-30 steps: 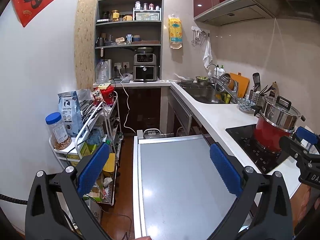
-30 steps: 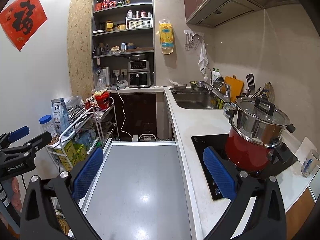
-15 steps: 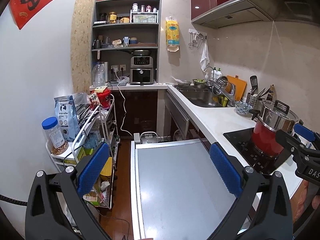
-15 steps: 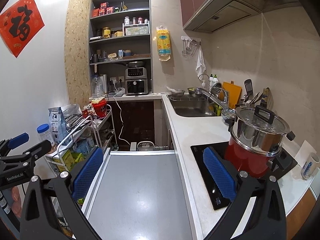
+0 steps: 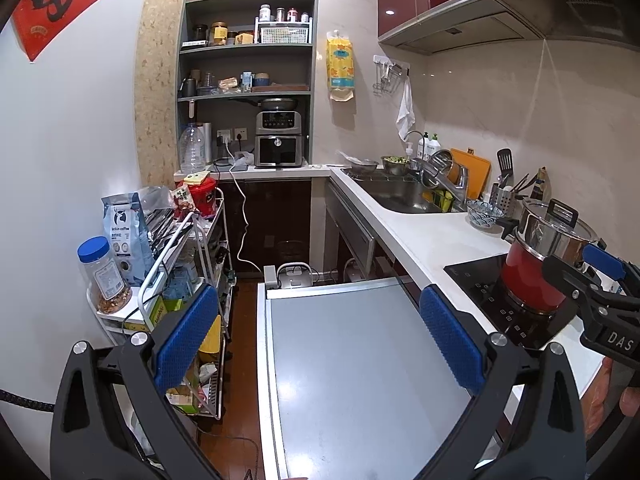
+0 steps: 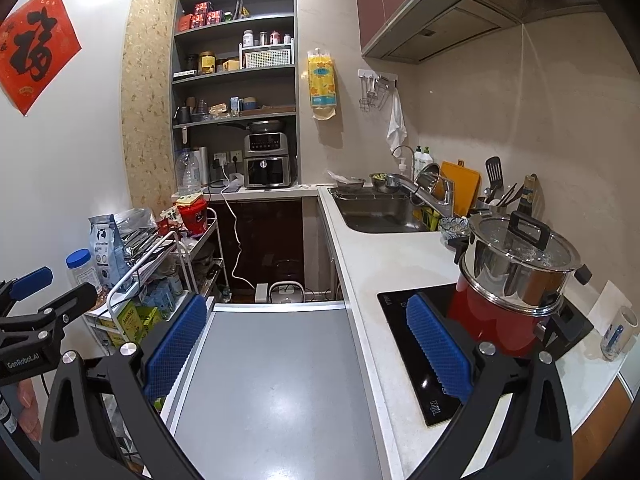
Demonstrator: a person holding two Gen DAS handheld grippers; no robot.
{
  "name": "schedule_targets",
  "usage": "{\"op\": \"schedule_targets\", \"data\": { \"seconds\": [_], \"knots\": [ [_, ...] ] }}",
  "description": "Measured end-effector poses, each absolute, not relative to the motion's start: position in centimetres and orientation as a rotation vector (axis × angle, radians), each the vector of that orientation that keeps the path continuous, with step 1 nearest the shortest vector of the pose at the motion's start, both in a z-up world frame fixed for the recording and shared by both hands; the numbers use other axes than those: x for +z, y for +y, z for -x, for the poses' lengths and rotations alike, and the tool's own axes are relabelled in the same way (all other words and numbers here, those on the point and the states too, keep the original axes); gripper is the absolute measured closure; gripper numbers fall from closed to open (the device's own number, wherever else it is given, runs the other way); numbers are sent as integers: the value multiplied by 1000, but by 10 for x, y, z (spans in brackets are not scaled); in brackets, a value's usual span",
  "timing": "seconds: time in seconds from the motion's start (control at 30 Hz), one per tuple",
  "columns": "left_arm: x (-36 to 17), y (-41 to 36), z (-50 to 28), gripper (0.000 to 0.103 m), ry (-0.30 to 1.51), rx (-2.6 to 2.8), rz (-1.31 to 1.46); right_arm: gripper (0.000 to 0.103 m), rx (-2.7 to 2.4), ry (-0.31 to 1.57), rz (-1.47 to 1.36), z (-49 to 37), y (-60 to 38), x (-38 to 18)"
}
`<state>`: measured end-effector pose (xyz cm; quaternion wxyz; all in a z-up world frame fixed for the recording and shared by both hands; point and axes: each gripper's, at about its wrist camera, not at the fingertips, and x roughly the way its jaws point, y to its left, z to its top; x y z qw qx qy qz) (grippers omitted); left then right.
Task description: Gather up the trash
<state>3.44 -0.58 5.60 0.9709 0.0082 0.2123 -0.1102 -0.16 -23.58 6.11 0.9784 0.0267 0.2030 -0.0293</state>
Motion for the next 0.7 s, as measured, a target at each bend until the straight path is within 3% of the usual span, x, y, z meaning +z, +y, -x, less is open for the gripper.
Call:
{"op": "schedule_targets", "data": {
  "seconds": [0.7],
  "knots": [
    [65, -5, -37, 2, 395, -244, -18, 4, -49, 409, -60, -2, -233, 60]
  ]
}}
